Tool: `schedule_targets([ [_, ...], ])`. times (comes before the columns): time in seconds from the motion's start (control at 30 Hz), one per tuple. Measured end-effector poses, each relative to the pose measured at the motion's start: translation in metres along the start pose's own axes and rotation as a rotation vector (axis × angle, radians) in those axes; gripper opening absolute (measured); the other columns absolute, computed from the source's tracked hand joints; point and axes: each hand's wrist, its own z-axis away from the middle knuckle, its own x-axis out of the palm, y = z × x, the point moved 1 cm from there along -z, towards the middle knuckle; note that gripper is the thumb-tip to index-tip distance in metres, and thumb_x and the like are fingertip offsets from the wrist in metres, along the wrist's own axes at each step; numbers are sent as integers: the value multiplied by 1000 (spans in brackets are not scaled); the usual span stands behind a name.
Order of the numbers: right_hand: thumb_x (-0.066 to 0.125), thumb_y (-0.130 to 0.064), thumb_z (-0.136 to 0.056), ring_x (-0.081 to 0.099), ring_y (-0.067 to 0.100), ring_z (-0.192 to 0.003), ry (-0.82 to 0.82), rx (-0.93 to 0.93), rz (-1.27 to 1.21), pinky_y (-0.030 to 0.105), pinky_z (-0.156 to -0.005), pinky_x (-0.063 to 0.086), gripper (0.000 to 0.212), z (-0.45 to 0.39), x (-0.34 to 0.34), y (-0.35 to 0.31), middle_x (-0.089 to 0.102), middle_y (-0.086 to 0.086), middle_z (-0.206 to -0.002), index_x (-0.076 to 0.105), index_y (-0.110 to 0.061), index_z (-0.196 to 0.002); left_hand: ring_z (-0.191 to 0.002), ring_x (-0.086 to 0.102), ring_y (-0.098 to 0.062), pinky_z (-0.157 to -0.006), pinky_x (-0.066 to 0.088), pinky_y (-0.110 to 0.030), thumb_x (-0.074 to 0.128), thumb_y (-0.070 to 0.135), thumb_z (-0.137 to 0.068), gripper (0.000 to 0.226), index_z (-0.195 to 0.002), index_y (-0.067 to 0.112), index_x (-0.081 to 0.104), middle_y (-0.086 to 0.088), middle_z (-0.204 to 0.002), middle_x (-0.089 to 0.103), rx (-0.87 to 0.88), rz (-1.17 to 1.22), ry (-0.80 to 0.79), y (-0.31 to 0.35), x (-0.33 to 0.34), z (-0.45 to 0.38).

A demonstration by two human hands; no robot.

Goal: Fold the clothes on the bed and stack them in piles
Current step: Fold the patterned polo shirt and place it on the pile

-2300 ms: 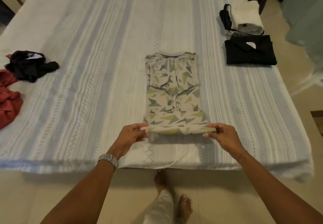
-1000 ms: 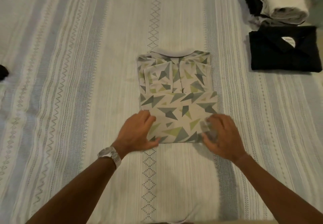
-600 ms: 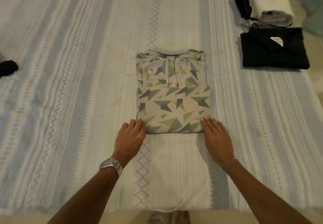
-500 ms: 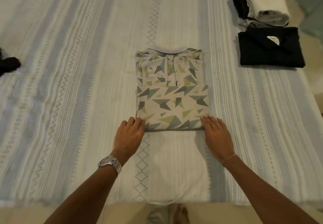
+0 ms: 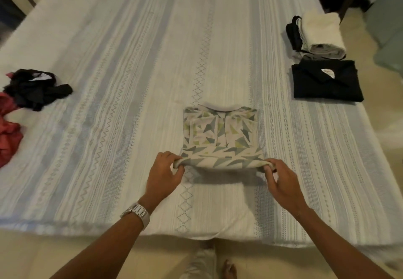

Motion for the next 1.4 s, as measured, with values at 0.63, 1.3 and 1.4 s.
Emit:
schedule_targets([
  [0.63, 46, -53, -103, 45, 15, -51, 251, 486, 23, 30, -50, 33, 55, -251, 58, 44, 52, 2, -60, 46, -12, -67, -57, 53, -21, -51, 35, -32, 33, 42, -108, 31, -97, 16, 46, 2, -66, 53, -424, 140, 135, -33, 87, -229],
  [1.3, 29, -62, -102, 0, 46, -154, -161, 236, 613, 68, -120, 8, 66, -209, 149, 20, 5, 10, -171, 22, -34, -161, -157, 1, -24, -123, 13, -57, 28, 59, -103, 67, -162, 27, 20, -6, -170, 8, 178, -433, -311, -29, 148, -204],
  [1.4, 31, -68, -99, -3, 45, -155, -150, 265, 606, 69, -120, 7, 73, -210, 146, 36, 1, 4, -172, 16, -36, -162, -157, -2, -24, -126, 4, -54, 34, 66, -99, 75, -162, 28, 19, -5, -170, 5, 105, -410, -271, -35, 153, -208],
])
